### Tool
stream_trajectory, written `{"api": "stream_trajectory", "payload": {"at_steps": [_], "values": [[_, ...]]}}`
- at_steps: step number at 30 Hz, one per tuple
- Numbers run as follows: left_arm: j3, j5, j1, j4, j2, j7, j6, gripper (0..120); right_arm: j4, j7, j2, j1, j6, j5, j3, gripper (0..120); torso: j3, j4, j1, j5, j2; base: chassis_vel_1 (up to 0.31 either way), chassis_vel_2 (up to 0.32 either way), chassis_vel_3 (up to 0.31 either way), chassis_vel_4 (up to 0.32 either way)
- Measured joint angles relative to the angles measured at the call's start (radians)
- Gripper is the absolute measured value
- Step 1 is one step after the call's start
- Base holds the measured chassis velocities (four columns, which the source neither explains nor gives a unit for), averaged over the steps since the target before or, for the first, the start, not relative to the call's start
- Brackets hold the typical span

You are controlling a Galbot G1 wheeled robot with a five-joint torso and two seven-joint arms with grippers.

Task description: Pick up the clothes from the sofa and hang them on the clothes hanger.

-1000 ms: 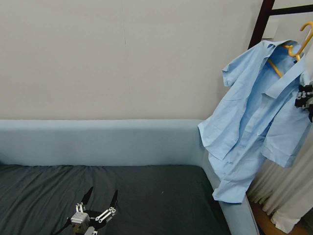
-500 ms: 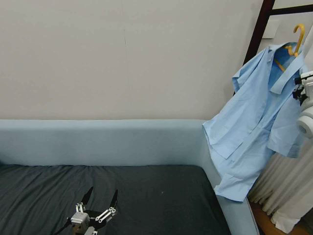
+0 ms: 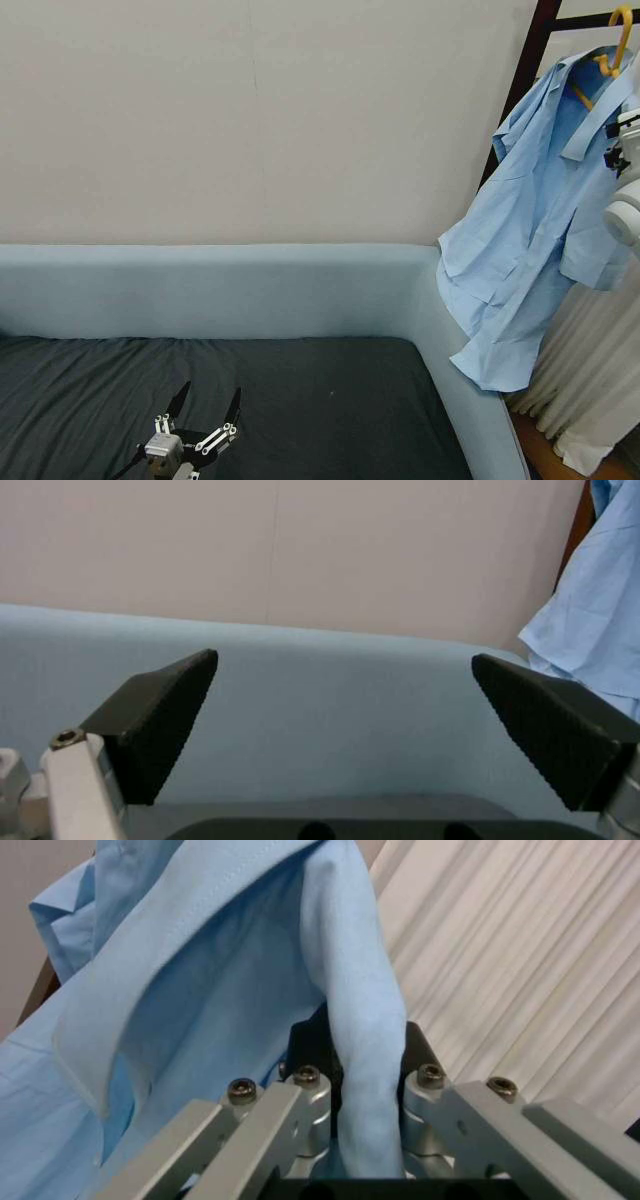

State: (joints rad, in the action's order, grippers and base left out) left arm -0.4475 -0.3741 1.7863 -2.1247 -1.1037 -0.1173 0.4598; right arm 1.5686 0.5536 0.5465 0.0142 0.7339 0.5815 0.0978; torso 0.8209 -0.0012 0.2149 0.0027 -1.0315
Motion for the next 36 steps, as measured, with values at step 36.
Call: {"api": "stream_trajectory", "payload": {"at_steps": [36], "values": [[0.000, 0.000, 0.000, 0.000, 0.000, 0.000, 0.000, 100, -0.228, 0.249, 0.061, 0.495, 0.002, 0.457, 0.509, 7, 0.000, -0.0002, 0.000, 0.0000, 0.000, 0.000, 0.000, 0.000, 0.000]]}}
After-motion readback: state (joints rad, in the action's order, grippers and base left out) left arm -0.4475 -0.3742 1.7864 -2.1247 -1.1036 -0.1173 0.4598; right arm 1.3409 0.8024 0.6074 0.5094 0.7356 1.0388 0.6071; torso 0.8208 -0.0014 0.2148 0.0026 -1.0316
